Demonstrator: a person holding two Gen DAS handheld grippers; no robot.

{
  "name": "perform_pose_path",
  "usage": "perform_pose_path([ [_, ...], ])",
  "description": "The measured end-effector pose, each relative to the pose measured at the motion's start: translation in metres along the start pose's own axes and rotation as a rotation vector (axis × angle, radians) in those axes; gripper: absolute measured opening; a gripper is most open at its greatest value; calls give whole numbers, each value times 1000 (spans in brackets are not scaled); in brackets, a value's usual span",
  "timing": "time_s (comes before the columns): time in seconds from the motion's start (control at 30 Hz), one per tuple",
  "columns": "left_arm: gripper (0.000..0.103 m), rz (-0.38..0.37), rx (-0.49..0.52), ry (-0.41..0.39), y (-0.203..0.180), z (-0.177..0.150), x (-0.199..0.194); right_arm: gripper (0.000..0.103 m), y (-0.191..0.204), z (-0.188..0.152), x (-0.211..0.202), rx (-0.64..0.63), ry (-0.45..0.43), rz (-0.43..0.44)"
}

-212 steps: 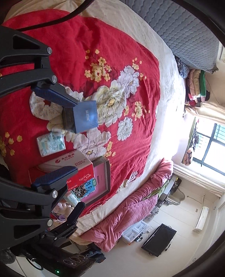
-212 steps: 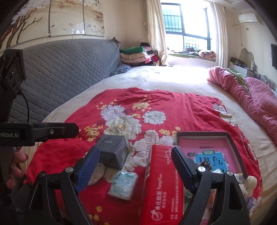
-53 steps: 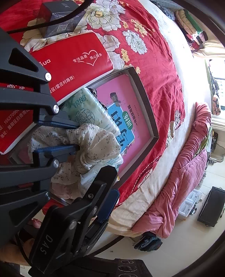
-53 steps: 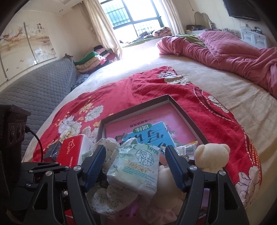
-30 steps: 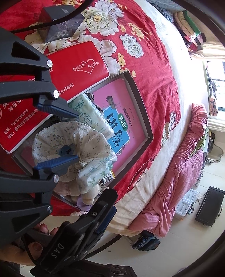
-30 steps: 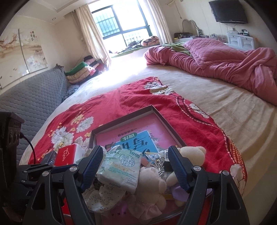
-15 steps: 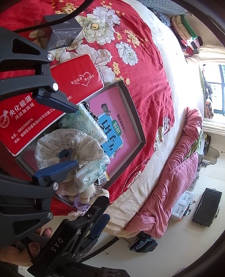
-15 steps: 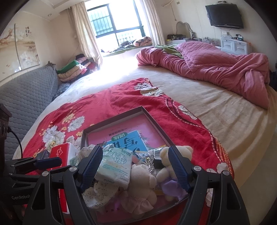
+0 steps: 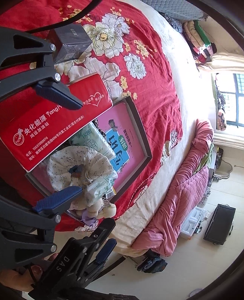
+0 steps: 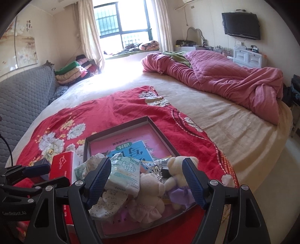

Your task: Organize soft objects

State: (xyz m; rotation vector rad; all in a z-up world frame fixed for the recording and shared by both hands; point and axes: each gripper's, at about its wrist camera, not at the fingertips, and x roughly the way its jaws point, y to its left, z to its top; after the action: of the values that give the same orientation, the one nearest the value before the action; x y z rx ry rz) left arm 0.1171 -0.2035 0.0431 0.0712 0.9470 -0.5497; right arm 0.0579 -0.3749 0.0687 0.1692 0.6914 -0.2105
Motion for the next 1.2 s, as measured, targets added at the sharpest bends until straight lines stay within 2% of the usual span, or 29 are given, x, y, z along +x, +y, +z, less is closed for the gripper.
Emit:
perform_pose_path([
  [0.3,85,12,-17,-35,7,-6,-20,79,10,2,-21,-20,-26,-47],
  [0.77,87,50,-35,-63,16,-20,-45,79,25,2,-54,-20,-61,-66],
  [0.93,87,62,-39,-73,19,-26,-53,79,35,-7,-70,-16,-60,-65],
  [1.07,87,80,-42,-77,23,-32,-61,79,41,-14,-89,19,-97,-69],
  [1.2,87,83,-52,-73,30,-38,-69,79,48,-20,-107,55,-121,-27],
])
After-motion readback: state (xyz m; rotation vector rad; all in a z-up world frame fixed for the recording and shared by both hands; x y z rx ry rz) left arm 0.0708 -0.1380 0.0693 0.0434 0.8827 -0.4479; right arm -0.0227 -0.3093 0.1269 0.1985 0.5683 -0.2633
